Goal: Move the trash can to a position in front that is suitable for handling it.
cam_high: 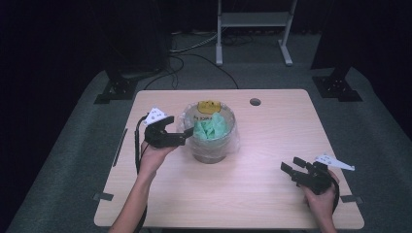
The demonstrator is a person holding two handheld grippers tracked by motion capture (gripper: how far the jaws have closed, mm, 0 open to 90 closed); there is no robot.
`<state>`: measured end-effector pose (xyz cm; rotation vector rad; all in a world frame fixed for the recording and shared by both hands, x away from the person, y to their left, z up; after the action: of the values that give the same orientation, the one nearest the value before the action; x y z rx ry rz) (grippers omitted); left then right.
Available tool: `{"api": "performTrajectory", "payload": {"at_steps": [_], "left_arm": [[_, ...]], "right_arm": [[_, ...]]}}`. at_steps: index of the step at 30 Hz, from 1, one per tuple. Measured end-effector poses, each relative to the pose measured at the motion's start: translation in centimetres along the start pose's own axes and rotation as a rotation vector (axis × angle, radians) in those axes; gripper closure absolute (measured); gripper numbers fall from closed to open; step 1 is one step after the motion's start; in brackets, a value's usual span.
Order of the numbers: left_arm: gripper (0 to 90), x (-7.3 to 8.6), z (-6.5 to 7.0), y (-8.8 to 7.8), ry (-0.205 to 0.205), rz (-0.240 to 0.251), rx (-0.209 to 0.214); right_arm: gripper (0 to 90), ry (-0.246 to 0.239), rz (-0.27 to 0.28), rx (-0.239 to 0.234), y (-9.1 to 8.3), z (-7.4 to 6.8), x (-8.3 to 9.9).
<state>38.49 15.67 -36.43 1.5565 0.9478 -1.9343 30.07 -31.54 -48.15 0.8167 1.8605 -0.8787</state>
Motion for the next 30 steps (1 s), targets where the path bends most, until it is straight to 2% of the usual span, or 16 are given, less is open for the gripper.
{"api": "performTrajectory", "payload": {"at_steps": [5,11,14,17,21,26,30], "left_arm": [[13.8,0.1,-0.3,0.6,-0.005,-0.005,-0.034],[25.4,0.2,-0.7,1.3,-0.002,0.003,-0.044],[27.3,0.3,-0.9,1.6,0.021,-0.006,-0.071],[38.6,0.4,-1.2,1.6,0.021,0.014,-0.075],[51.4,0.4,-1.3,1.8,0.009,0.029,-0.047],[67.5,0.4,-1.3,1.6,0.035,0.059,-0.067],[75.0,0.6,-0.9,1.3,0.057,0.095,-0.078]], "right_arm": [[27.2,-0.003,-0.002,-0.003,0.0,-0.1,0.0],[27.2,-0.013,-0.008,-0.004,0.1,-0.3,0.1],[27.2,-0.013,-0.009,-0.004,0.1,-0.2,0.1],[27.2,-0.007,-0.012,-0.006,0.2,-0.2,0.2],[27.2,-0.013,-0.005,-0.004,0.4,-0.4,0.1],[27.2,-0.021,-0.009,-0.006,0.5,-0.5,0.3],[27.2,-0.016,-0.011,-0.005,0.5,-0.4,0.4]]}}
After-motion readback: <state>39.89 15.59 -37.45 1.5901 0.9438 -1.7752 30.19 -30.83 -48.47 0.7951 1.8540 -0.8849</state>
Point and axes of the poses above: each handheld gripper's, and its own axes: y roughly forward along the jaws, x roughly out of its underside, z roughly to its right, the point moved 1 cm from there along y, roughly forward along the jaws, and after that the axes turned 9 degrees about z, right-handed, at the moved point
